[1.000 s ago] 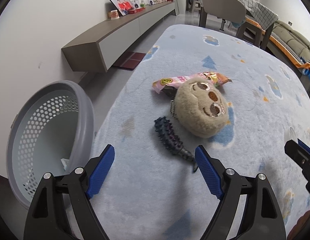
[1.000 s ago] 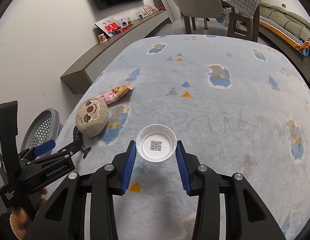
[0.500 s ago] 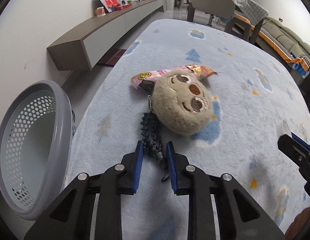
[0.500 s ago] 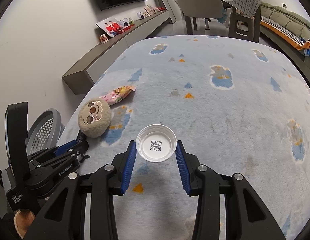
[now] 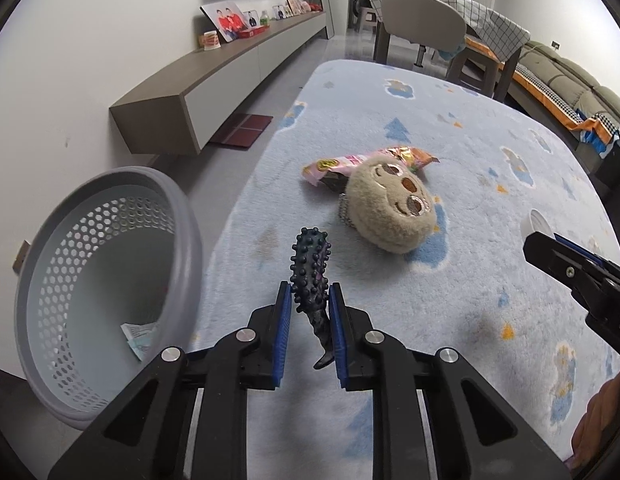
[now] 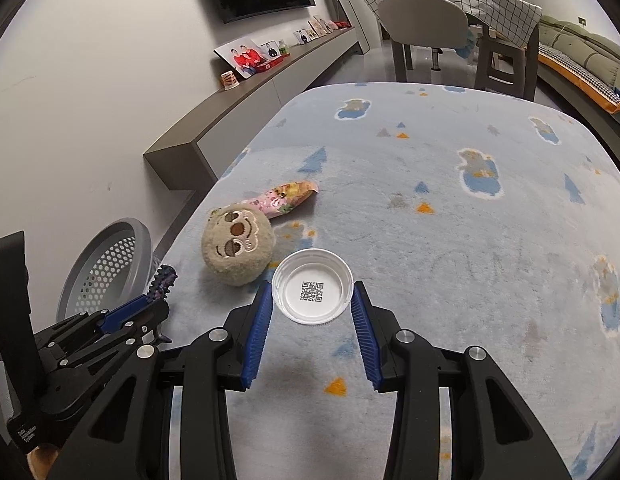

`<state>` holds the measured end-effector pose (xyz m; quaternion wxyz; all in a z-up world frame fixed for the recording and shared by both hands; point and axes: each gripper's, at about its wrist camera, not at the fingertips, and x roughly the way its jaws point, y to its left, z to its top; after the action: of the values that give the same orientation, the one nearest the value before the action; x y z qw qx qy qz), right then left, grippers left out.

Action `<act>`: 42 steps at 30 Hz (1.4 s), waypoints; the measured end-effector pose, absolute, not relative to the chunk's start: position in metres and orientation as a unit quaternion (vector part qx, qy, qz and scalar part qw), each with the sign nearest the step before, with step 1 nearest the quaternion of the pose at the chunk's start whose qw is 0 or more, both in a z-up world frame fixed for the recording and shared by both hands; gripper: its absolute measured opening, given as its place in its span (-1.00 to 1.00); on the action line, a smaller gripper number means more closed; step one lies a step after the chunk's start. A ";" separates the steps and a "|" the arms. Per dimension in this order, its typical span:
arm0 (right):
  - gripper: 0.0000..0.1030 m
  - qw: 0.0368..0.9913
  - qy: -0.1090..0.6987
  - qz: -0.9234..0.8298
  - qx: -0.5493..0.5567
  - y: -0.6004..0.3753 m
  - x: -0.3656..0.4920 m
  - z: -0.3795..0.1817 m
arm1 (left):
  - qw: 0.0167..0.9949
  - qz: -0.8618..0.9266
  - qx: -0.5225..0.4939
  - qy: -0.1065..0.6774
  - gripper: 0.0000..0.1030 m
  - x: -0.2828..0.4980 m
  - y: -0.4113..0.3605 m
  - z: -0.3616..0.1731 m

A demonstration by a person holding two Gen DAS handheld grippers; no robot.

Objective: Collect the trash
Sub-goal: 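Carry fish and lid over the wastebasket and open both grippers to drop them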

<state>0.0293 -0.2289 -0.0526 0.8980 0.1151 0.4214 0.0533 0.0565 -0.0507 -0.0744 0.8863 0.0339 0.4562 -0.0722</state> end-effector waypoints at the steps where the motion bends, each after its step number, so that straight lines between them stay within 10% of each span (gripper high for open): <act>1: -0.24 0.899 0.420 0.057 0.114 -0.224 0.030 -0.051 | 0.888 -0.070 0.033 0.454 -0.63 0.054 -0.046 -0.072; 42: -0.16 0.854 0.455 0.248 0.046 0.021 0.091 -0.062 | 0.890 0.076 -0.008 0.450 -0.59 0.052 0.168 -0.069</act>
<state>0.0906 0.0207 -0.0620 0.8540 0.0458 0.4550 0.2481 0.0515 0.1685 -0.0691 0.8897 -0.0078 0.4501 0.0756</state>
